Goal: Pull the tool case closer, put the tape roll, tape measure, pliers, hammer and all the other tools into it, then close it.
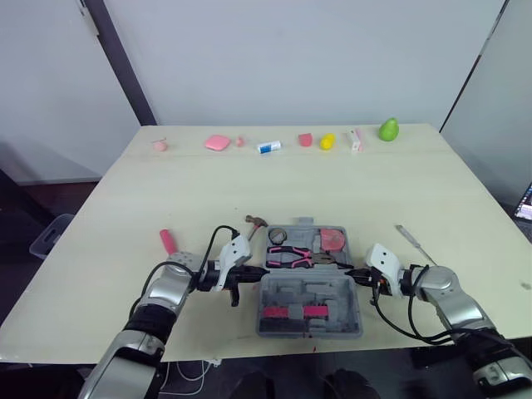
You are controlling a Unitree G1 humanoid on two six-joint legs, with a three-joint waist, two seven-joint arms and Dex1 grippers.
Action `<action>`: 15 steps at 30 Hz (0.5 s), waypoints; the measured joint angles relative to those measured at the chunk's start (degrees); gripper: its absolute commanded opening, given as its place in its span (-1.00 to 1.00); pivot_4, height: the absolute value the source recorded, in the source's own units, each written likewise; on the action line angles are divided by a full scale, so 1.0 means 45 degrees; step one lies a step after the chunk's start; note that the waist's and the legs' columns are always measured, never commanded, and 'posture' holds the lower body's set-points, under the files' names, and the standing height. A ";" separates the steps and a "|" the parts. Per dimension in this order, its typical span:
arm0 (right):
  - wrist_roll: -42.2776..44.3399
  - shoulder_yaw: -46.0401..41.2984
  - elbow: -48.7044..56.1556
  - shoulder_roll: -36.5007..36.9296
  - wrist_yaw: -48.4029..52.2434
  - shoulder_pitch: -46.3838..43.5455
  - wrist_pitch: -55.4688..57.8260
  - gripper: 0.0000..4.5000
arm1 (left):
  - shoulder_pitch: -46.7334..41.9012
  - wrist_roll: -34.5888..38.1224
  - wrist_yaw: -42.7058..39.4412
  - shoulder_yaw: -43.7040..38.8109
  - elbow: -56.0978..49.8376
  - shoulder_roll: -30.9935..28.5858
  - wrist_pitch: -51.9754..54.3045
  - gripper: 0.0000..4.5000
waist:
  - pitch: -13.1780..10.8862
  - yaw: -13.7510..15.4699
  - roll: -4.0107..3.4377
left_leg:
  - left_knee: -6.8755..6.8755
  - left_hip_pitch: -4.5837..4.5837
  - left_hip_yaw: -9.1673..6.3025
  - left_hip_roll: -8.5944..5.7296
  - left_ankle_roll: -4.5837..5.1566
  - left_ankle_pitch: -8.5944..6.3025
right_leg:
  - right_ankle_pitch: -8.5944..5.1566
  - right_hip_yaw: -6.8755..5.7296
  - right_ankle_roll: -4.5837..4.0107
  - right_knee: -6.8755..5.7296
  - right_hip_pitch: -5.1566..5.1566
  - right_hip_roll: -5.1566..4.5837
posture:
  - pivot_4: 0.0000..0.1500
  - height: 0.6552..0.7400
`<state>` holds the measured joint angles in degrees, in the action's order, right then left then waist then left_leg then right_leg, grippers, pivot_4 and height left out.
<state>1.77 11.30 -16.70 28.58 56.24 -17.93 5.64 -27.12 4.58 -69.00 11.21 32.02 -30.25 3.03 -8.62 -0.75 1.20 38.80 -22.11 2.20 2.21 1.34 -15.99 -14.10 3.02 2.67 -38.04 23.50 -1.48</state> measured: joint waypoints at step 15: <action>-0.0254 -0.0082 -0.0894 -0.0443 -0.0464 -0.0397 -0.0814 -1.00 | 0.0061 0.0012 -0.0003 -0.0024 -0.0006 -0.0143 -0.0100 -0.98 | 0.0000 -0.0052 -0.0001 | 0.0000 0.0007 0.0003 0.0006 0.0000 0.0000 | 0.0000 0.0004 -0.0001 -0.0007 0.0001 0.0007 | 1.00 1.00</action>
<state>0.62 10.94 -20.72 26.58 54.15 -19.71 1.98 -26.85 4.63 -69.02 11.10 32.00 -30.90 2.58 -8.62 -0.98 1.20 38.80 -22.07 2.21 2.24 1.34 -15.99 -14.10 3.04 2.67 -38.07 23.50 -1.45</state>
